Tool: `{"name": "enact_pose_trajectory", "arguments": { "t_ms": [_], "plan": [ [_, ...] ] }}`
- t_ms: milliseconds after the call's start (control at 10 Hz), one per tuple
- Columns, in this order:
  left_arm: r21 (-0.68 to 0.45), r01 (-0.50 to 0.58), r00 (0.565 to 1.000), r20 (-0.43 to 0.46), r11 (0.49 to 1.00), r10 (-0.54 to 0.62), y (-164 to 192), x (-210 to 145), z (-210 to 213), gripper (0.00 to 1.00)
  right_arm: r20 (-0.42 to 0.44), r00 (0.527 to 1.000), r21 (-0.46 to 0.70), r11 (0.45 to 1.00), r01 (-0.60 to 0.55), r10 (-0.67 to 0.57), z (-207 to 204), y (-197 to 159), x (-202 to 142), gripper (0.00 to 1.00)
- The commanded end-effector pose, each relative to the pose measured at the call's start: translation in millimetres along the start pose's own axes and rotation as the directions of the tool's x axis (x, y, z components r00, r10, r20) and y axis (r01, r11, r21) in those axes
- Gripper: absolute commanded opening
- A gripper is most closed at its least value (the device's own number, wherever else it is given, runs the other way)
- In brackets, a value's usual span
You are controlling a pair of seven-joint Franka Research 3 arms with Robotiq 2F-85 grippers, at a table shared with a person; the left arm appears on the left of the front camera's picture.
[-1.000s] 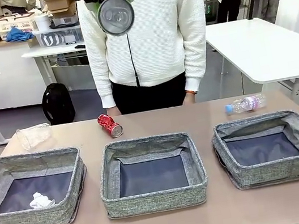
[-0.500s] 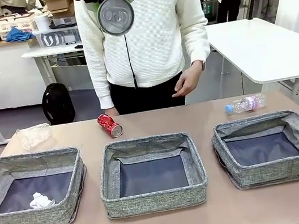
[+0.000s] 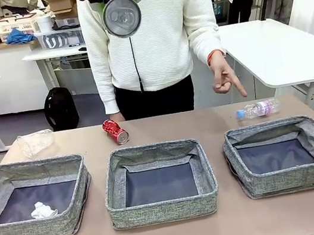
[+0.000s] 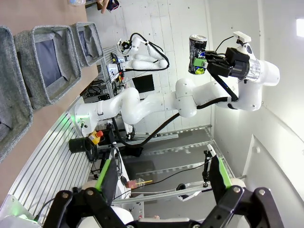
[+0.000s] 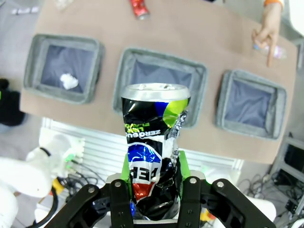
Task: Sort the waste into the appropriate baskets.
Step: Place the picked waste into the Fabric basket indicated by the person.
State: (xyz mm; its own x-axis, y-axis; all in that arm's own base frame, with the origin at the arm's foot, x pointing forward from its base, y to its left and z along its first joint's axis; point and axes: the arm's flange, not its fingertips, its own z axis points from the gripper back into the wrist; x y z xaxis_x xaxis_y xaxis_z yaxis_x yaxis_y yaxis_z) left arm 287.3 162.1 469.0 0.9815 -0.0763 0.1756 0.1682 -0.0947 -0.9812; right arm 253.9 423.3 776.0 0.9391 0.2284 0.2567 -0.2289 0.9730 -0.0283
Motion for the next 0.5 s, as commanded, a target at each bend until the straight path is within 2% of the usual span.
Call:
{"name": "enact_pose_trajectory", "arguments": {
  "t_ms": [0, 400],
  "plan": [
    [-0.011, 0.002, 1.0, 0.009, 1.0, -0.002, -3.3, 0.3, 2.2, 1.0, 0.015, 1.0, -0.016, 1.0, 0.0, 0.0, -3.0, -1.2, -2.5, 0.41],
    [-0.011, 0.002, 1.0, 0.009, 1.0, -0.002, -3.3, 0.3, 2.2, 1.0, 0.015, 1.0, -0.016, 1.0, 0.0, 0.0, -3.0, -1.2, -2.5, 0.41]
  ]
}}
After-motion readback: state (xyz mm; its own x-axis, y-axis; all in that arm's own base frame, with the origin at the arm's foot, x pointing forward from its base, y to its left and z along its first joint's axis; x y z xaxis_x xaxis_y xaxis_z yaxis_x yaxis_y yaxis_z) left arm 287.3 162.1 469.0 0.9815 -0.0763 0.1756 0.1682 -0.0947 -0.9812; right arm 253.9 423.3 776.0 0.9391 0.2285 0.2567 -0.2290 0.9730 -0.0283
